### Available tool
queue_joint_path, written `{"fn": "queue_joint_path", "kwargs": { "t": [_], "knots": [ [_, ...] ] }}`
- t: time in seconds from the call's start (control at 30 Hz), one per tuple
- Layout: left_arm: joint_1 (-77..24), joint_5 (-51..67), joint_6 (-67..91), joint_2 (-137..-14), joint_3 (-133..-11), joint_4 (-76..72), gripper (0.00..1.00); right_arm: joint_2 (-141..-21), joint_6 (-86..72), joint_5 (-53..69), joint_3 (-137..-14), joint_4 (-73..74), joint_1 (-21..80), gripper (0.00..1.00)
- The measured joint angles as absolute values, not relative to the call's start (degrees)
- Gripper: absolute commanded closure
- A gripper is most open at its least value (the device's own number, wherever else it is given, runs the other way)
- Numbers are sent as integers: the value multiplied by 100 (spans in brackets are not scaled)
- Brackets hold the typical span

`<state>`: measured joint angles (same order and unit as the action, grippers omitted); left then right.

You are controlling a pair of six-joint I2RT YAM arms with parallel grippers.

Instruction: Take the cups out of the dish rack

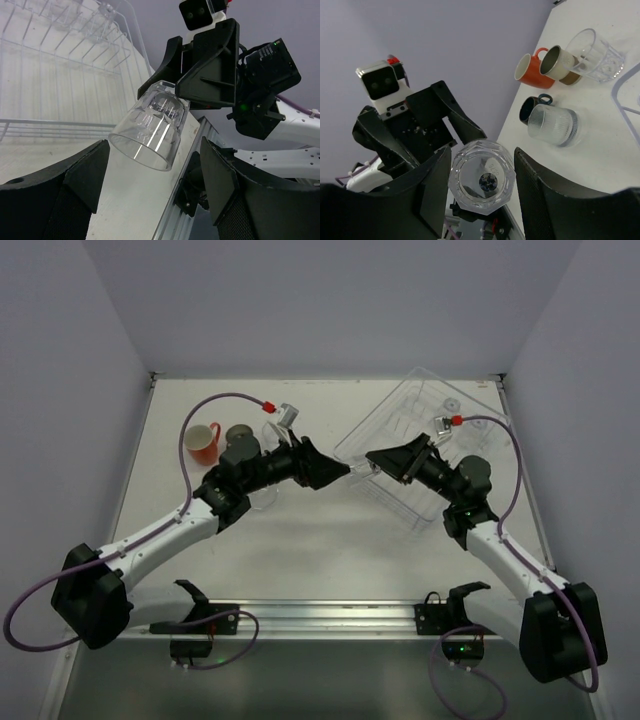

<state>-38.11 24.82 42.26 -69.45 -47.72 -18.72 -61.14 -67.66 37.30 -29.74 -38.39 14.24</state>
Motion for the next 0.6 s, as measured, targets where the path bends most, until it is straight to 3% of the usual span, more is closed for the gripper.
{"fn": "queue_joint_path", "kwargs": {
  "t": [0.2,0.47,0.57,0.6],
  "knots": [
    [-3924,2561,4471,-7131,-4772,-2176,42,-6036,-7011,3730,-2943,-4165,1474,69],
    [-4042,2849,4792,-7408,-4772,-2543,61,-6075,-7105,3728,-2858,-4305,1511,69],
    [-4064,2888,4886,-7441,-4772,-2596,73,-6187,-7192,3723,-2858,-4484,1529,69],
    [-4062,2888,4899,-7441,-4770,-2604,83,-6233,-7223,3726,-2858,-4560,1544,69]
  ]
}}
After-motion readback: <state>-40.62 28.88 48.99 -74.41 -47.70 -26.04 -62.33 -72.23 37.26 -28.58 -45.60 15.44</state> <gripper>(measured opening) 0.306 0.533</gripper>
